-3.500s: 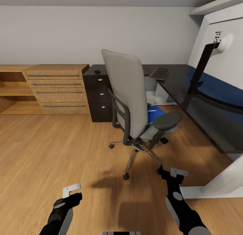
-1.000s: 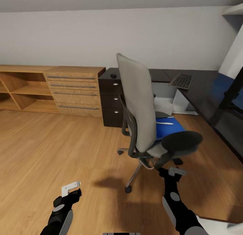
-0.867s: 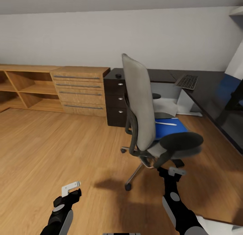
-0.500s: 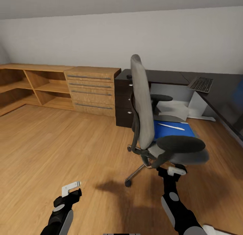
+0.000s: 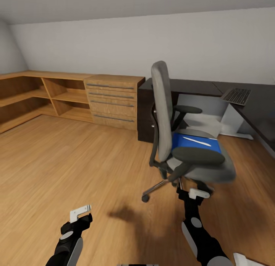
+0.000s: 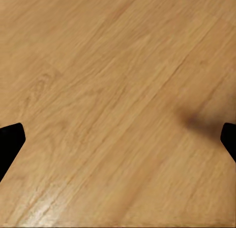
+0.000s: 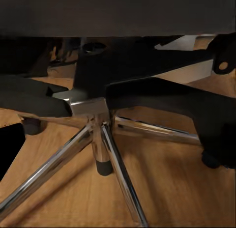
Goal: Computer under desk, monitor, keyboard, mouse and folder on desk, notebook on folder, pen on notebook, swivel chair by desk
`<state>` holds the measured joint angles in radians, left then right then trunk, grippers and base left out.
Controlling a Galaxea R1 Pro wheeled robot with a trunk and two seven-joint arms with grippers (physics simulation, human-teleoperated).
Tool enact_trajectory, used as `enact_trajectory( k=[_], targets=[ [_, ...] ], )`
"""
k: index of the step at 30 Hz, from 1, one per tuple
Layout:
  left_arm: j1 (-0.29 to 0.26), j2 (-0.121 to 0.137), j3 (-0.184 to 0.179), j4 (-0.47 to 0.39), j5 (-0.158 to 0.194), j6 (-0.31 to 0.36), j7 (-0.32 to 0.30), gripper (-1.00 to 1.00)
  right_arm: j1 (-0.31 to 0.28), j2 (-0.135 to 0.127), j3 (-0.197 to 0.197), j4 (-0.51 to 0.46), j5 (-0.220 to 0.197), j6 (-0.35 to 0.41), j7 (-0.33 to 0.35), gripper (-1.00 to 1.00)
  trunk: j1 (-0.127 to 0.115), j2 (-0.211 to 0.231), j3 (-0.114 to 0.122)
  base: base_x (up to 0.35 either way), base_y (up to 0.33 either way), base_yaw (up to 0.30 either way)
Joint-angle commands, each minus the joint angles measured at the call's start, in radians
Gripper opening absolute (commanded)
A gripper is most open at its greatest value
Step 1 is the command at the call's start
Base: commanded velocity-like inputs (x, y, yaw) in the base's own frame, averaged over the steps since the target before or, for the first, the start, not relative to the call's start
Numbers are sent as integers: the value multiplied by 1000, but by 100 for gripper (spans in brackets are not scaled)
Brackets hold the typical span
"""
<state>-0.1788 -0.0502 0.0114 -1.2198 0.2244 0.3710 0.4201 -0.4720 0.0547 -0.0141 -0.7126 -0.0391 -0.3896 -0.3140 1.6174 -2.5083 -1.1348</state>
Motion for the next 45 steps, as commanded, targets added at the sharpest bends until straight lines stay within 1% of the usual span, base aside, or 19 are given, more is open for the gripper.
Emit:
enact_trajectory(
  k=[1,10,34,45],
  targets=[
    [0,0,1,-1,9,3,5,100,-1,1,-1,1,-4,-5,1,100,-1,0,-1,-294,0,4],
    [0,0,0,-2,9,2,5,100,-1,0,-1,2,-4,-4,2,100,-1,0,-1,-103,0,-35],
    [0,2,1,-7,9,1,5,100,-1,-2,-4,8,-8,-2,4,100,-1,0,-1,-3,0,-241],
    [-1,2,1,-13,9,-1,5,100,-1,-1,-3,27,-8,-2,4,100,-1,0,-1,-4,0,-73]
  ],
)
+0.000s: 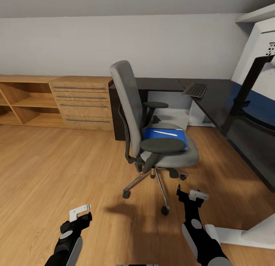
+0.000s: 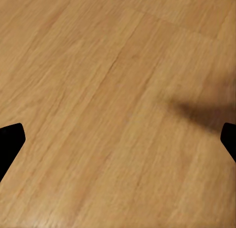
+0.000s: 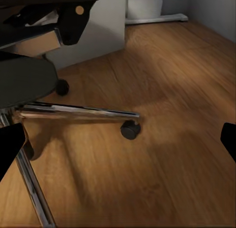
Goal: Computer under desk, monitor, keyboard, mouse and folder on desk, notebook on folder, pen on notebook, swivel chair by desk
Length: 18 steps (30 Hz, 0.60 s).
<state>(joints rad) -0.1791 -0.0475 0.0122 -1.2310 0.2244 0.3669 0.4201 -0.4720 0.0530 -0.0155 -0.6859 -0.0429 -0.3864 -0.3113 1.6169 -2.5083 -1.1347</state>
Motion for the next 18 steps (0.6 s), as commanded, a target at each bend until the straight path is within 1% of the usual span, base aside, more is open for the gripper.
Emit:
enact_trajectory(
  k=[1,5,12,15,18],
  targets=[
    [0,0,1,-2,9,3,5,100,-1,1,-1,1,-5,-5,1,100,0,0,-1,-72,0,-13],
    [0,0,0,-2,9,3,5,100,-1,1,-2,4,-5,-5,1,100,0,0,-1,-182,0,-7],
    [0,-1,0,-1,10,4,5,100,-1,1,-2,5,-4,-5,1,100,0,0,-1,-280,0,-12],
    [0,-2,0,-1,10,4,5,100,-1,1,-2,5,-4,-5,1,100,0,0,-1,-198,0,-109],
    [0,-2,0,-1,9,4,5,100,-1,1,-2,5,-5,-5,1,100,0,0,-1,-91,0,-196]
  ],
)
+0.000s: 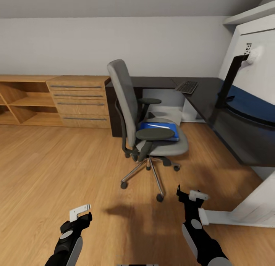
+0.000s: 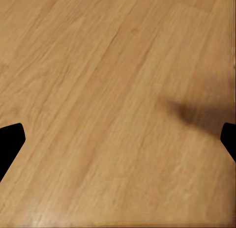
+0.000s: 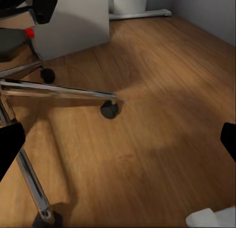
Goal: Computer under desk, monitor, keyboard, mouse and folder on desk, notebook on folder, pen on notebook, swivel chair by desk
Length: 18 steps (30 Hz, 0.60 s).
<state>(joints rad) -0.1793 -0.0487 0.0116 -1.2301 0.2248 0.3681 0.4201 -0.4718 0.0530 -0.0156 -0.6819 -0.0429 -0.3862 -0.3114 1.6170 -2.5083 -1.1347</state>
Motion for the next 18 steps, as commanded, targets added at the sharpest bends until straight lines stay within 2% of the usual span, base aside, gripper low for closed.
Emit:
enact_trajectory(
  k=[1,8,18],
  targets=[
    [0,0,1,-2,9,3,5,100,-1,1,-1,1,-5,-5,2,100,0,0,-1,-58,0,-220],
    [0,-1,1,-20,11,5,6,100,-1,1,-1,1,-5,-5,2,100,0,0,-1,-23,0,-170],
    [0,-2,1,-40,11,6,9,100,-1,1,-1,1,-5,-5,1,100,0,0,-1,-3,0,-26]
  ],
)
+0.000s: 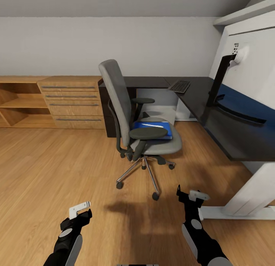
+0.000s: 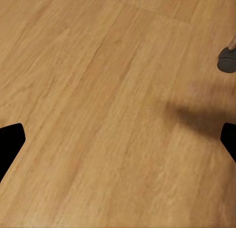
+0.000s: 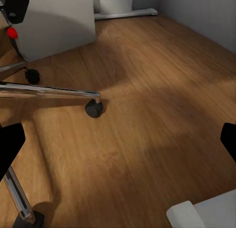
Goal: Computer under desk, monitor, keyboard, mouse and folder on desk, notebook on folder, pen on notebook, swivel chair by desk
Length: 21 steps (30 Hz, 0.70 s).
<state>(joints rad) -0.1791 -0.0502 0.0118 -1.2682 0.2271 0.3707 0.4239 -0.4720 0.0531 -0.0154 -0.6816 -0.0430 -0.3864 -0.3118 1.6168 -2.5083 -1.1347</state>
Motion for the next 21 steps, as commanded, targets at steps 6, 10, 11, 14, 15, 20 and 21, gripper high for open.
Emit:
enact_trajectory(
  k=[6,10,11,14,15,20,21],
  targets=[
    [0,-2,0,-2,9,2,8,100,-1,1,-2,0,-5,-5,2,100,0,0,-1,0,0,-1],
    [0,-2,0,-2,9,2,8,100,-1,0,-2,-1,-5,-5,2,100,1,-1,-12,0,0,0],
    [0,-2,0,-2,9,2,8,100,-1,0,-2,-1,-5,-5,2,100,2,-1,-16,0,0,0],
    [0,-2,0,-2,9,2,8,100,-1,-1,-2,-1,-5,-5,2,100,3,-2,-28,0,0,0],
    [0,-2,0,-2,9,2,9,100,-1,-1,-2,-1,-5,-5,2,100,3,-2,-32,0,0,0],
    [0,-2,0,-2,8,2,9,100,-1,-1,-2,-1,-5,-5,3,100,5,-3,-47,0,0,0],
    [0,-2,0,-2,8,2,9,100,-1,-1,-2,-2,-5,-5,3,100,5,-3,-47,0,0,0]
  ],
)
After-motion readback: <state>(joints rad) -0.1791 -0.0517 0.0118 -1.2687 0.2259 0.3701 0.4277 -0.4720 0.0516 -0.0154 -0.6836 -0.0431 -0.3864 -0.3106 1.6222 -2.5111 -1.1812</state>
